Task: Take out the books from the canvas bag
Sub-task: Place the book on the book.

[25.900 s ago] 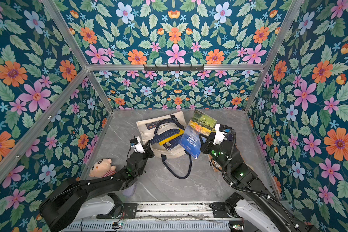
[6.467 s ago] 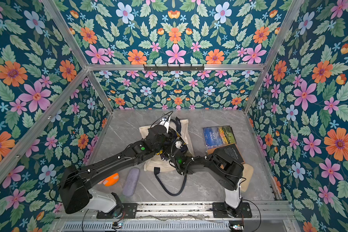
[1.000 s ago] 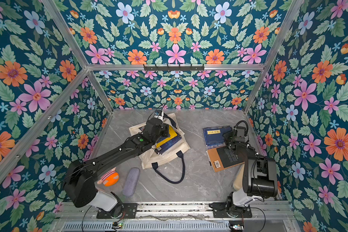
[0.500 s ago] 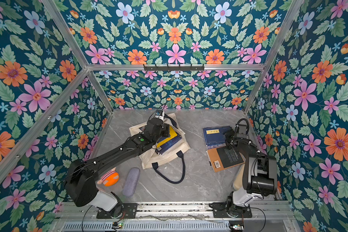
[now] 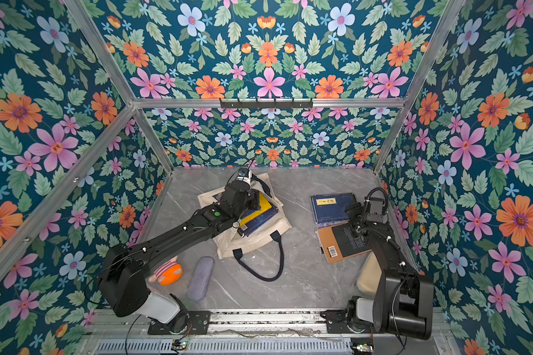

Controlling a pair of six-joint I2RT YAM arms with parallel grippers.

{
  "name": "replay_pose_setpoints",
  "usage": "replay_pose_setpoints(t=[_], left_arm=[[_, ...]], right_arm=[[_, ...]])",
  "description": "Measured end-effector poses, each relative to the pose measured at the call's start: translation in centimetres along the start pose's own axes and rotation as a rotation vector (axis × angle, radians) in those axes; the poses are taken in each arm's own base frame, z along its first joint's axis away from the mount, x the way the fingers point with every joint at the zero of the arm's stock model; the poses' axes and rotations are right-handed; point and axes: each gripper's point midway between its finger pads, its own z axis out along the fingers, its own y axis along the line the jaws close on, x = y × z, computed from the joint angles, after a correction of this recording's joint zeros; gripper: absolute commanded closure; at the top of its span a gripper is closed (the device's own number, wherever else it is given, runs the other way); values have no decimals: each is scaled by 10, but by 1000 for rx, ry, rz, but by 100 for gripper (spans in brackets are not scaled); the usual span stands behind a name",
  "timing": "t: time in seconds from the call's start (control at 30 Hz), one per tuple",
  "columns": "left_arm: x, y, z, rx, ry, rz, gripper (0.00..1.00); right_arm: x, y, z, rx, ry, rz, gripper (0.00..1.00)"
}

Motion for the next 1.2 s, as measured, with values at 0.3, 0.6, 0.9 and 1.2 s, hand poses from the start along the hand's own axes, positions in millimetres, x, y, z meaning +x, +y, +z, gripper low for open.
replay_pose_setpoints(t=[0.3, 0.6, 0.9, 1.2], left_arm=[[-1, 0, -3, 5, 2, -4, 100], [-1, -1, -4, 12, 2, -7, 100], [-1, -1, -4, 12, 2, -8, 100], [-1, -1, -4, 12, 4, -8, 100]], right_arm=[[60, -22, -38, -15, 52, -125, 1], [80, -75, -58, 89, 71, -79, 1], [98, -106, -60, 163, 116, -51, 1], [108, -119, -43, 160, 139, -39, 1]])
